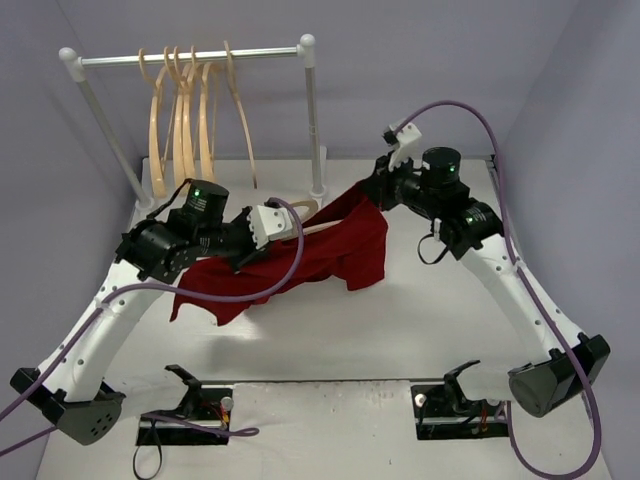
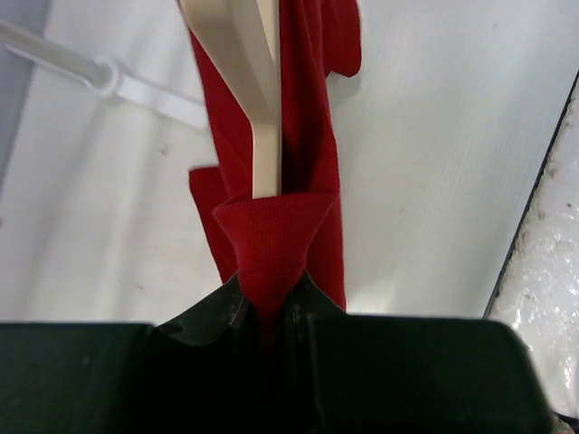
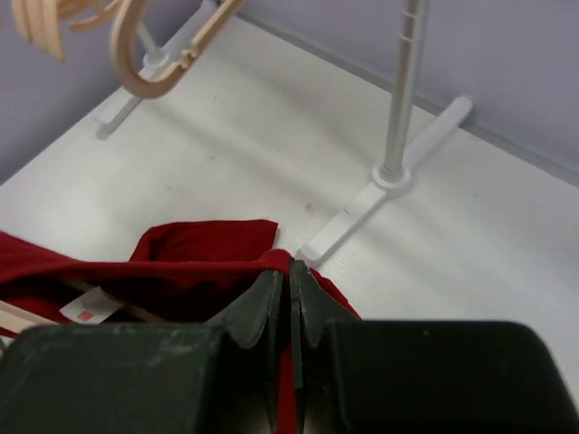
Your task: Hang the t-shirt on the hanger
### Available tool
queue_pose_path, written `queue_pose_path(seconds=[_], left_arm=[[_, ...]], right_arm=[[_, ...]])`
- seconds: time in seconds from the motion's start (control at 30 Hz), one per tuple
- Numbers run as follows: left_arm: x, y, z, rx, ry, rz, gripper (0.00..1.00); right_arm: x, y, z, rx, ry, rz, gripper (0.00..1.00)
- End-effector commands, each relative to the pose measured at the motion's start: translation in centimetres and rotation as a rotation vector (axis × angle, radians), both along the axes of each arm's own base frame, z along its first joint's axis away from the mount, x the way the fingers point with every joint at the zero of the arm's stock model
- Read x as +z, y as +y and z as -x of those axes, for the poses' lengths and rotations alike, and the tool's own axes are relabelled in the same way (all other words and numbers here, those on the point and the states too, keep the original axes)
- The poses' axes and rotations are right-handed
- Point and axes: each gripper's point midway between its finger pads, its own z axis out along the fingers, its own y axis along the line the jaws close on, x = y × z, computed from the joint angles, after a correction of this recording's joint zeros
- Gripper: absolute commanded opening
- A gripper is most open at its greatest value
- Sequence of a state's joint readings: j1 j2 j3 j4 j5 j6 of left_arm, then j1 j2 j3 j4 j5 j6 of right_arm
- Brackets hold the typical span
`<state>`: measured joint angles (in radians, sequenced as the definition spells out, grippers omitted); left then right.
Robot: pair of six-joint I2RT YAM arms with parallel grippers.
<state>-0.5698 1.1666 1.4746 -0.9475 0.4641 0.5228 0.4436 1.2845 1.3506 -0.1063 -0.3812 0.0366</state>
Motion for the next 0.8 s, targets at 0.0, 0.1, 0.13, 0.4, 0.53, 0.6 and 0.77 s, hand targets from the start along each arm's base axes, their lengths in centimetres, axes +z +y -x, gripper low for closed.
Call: queue_pose_path(seconds=[0.0, 0.1, 0.13, 0.4, 0.53, 0.6, 0.77], left_arm=[[3.4, -1.8, 1.0, -0.097, -0.077, 0.061, 0.0], [2.1, -2.1, 1.5, -0.109, -0.047, 0.046, 0.0], [1.6, -2.1, 1.4, -0.093, -0.034, 0.047, 0.0], [2.2, -1.0, -0.2, 0.064, -0.15, 0.134, 0.0], [2.2, -1.3, -0.5, 0.086, -0.159, 0.178, 0.0], [2.3, -1.9, -0.2, 0.065, -0.154, 0.224, 0.0], [0.6, -2.3, -0.4, 0.085, -0.133, 0.253, 0.0]], right_arm=[[4.9, 3.1, -0.1, 0.058, -0.127, 0.026, 0.0], [4.3, 4.7, -0.2, 0.085, -0.108, 0.065, 0.0], [3.6, 5.4, -0.2, 0.102, -0.093, 0.075, 0.0], [-0.5, 7.1, 0.8, 0.146, -0.024, 0.135, 0.09], [-1.7, 6.9, 1.3, 0.172, -0.011, 0.155, 0.29], [-1.6, 6.8, 1.6, 0.189, -0.018, 0.156, 0.44], [1.6, 3.2, 1.4, 0.21, -0.069, 0.086, 0.64]])
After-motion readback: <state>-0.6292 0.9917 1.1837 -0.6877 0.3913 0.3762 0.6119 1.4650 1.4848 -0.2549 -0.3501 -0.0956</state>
